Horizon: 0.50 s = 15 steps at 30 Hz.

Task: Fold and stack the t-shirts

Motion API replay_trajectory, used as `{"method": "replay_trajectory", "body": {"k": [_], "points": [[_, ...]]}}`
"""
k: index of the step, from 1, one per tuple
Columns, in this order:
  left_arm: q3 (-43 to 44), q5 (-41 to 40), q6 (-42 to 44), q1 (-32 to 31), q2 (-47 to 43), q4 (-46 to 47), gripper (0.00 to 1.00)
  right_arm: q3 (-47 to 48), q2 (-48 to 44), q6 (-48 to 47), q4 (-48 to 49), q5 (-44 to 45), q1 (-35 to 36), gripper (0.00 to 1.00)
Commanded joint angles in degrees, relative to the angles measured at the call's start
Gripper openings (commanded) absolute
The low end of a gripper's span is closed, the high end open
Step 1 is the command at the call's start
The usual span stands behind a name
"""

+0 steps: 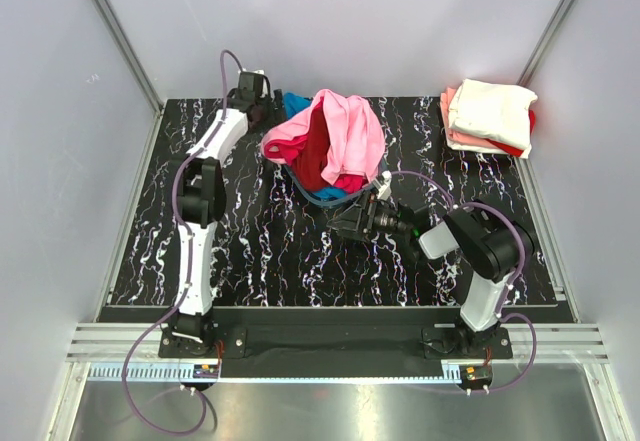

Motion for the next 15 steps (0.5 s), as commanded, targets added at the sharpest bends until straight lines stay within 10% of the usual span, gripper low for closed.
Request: {"method": "replay_trajectory", "body": {"k": [1,3,4,5,7,15], "points": [[-0.81,4.21,-0.6,-0.29,0.35,1.34,0.82,0.23,2.0,3.39,9.12,-2.98,-1.18,1.0],[-1.6,4.66,-0.6,-0.37,0.88,0.73,0.77,-0.12,3.49,5.23,11.5,-3.85,-1.71,1.0],[-2.12,4.57,-1.12,-0.37,1.49,0.38,0.42,-0.38,4.81,6.46,15.95,-4.64,-1.88,1.0],[-2.13,4.57,-1.13,-0.37,1.5,0.38,0.41,-0.3,5.08,6.65,16.0,-4.65,-1.89,1.0],[-1.95,4.83,-1.65,-0.29,1.68,0.2,0.05,-0.21,5.35,6.82,16.35,-4.82,-1.89,1.0],[-8.53,-4.3,-10.35,4.81,-5.34,-2.96,0.0,-0.03,5.35,6.56,15.29,-4.74,-1.89,1.0]]}}
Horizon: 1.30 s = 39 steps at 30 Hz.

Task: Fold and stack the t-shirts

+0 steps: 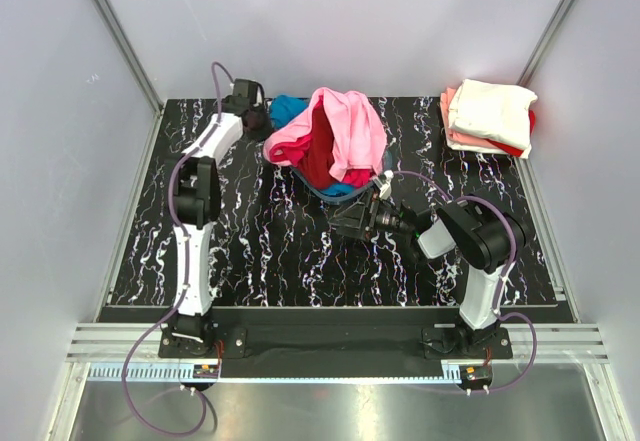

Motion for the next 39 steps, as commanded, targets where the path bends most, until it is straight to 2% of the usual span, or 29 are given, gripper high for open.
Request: {"method": "replay_trajectory", "body": {"k": [1,4,7,15,20,24,29,32,33,36,39], "points": [[-5.56,-11.51,-4.8,5.33,-5.9,-3.05,0.0,0.1,0.15,0.25,4.06,-1.41,-0.18,1.0],[-11.35,-13.21,-7.44,9.19,-9.67,-2.97,0.0,0.1,0.15,0.42,4.24,-1.42,-0.18,1.0],[-18.21,-10.32,-9.47,15.95,-13.54,0.62,0.0,0.1,0.32,0.51,4.41,-1.5,-0.27,1.0],[-19.39,-16.1,-7.97,24.67,-16.9,-0.07,0.0,0.1,0.41,0.68,4.85,-1.59,-0.27,1.0],[-12.63,-17.16,-10.08,27.93,-12.69,-1.65,0.0,0.19,0.58,0.86,5.11,-1.68,-0.27,1.0],[0.53,-16.47,-9.73,27.85,-5.66,-5.94,0.0,0.27,0.85,0.95,5.38,-1.77,-0.36,1.0],[9.7,-18.65,-10.26,27.93,0.24,-9.55,0.02,0.36,1.11,1.21,5.64,-1.85,-0.27,1.0],[5.43,-20.15,-10.61,27.93,-3.68,-8.16,0.35,0.45,1.55,1.65,6.34,-2.03,-0.36,1.0],[-0.25,-20.67,-10.78,27.93,-5.54,-5.28,0.57,0.45,1.64,1.74,6.69,-2.12,-0.44,1.0],[-7.93,-22.95,-10.52,27.93,-11.26,-3.14,0.77,0.27,1.9,2.18,7.57,-2.38,-0.62,1.0],[-12.95,-23.75,-9.91,27.93,-15.83,-2.79,0.86,0.1,2.08,2.53,8.19,-2.47,-0.71,1.0]]}}
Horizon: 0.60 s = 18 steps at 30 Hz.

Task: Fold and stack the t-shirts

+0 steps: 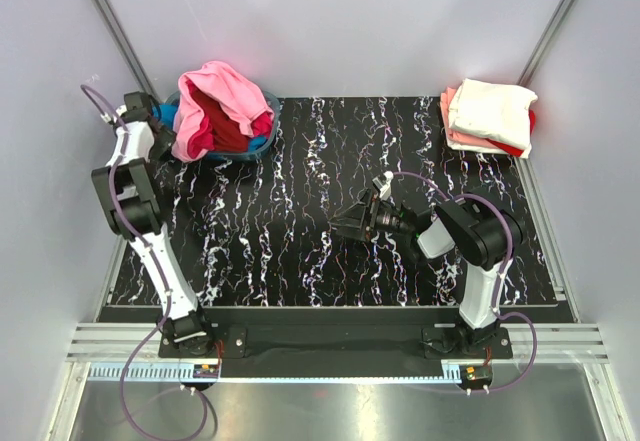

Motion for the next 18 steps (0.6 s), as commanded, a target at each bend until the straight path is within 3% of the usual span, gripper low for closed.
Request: {"method": "replay_trajectory", "body": {"k": [1,6,10,13,16,18], "points": [[-4.0,-4.26,0.93,0.24,-10.12,2.32,0.89,0.1,0.53,0.52,6.29,-1.53,-0.45,1.0],[-5.77,-6.71,2.16,-0.28,-16.46,0.92,0.99,0.01,0.88,1.05,7.17,-1.79,-0.62,1.0],[-1.73,-7.86,3.22,-0.2,-17.88,-2.24,0.99,0.01,1.14,1.49,8.13,-2.06,-0.71,1.0],[-0.76,-4.35,4.09,-0.29,-19.54,-1.2,0.99,-0.08,1.58,2.01,9.19,-2.15,-0.8,1.0],[-1.28,-3.55,5.76,-2.48,-21.82,0.21,0.99,-0.17,2.02,2.72,10.15,-2.41,-0.97,1.0],[-1.64,-3.38,7.43,-6.16,-22.8,1.79,0.93,-0.17,2.28,3.15,10.68,-2.5,-1.15,1.0]]}}
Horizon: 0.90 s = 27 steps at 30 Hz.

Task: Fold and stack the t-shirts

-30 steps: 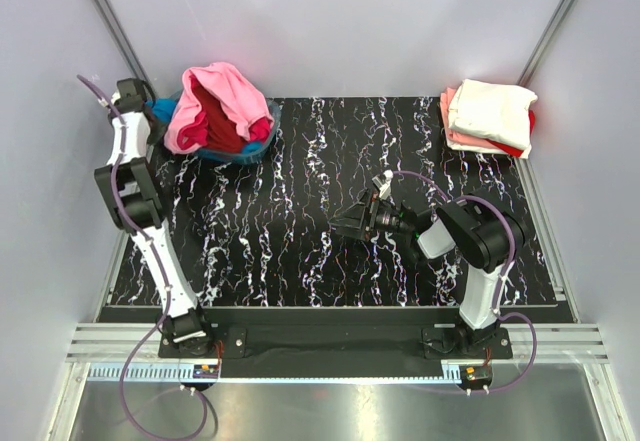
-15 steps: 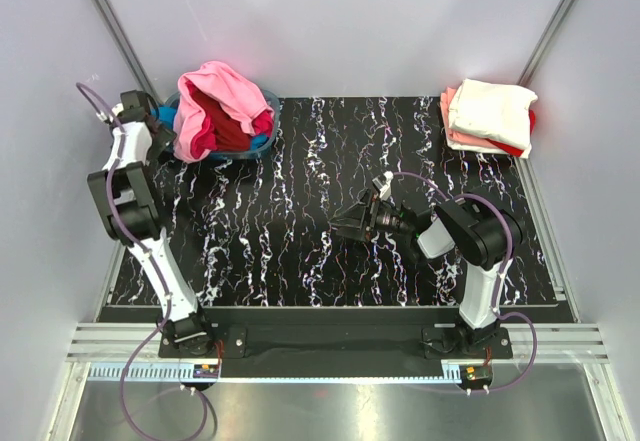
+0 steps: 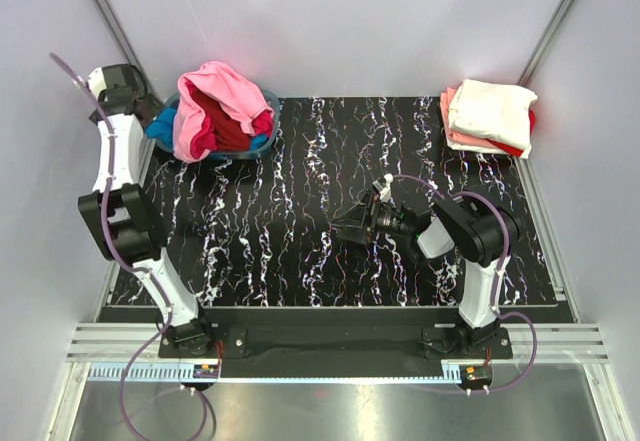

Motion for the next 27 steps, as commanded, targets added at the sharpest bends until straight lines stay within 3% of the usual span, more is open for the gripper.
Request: {"method": "replay_trajectory", "body": {"k": [1,6,13,23,25,27], "points": [[1.14,0.99,5.35,-6.19,-4.44,3.5,0.92,-0.17,0.78,0.88,10.88,-1.19,-0.69,1.0],[4.39,1.52,9.68,-17.01,-1.03,4.65,0.74,-0.34,2.44,3.25,14.65,-1.89,-1.3,1.0],[10.17,5.38,4.76,-20.27,7.85,3.68,0.83,-0.17,2.8,3.52,14.66,-1.98,-1.39,1.0],[23.02,5.56,4.76,-22.47,21.47,2.97,0.82,-0.08,2.97,3.61,14.75,-2.15,-1.48,1.0],[25.82,5.39,4.41,-22.55,23.15,2.98,0.8,0.01,3.06,3.61,14.75,-2.24,-1.39,1.0],[27.5,5.13,4.32,-22.55,25.52,2.8,0.64,0.1,3.06,3.61,14.75,-2.24,-1.48,1.0]]}}
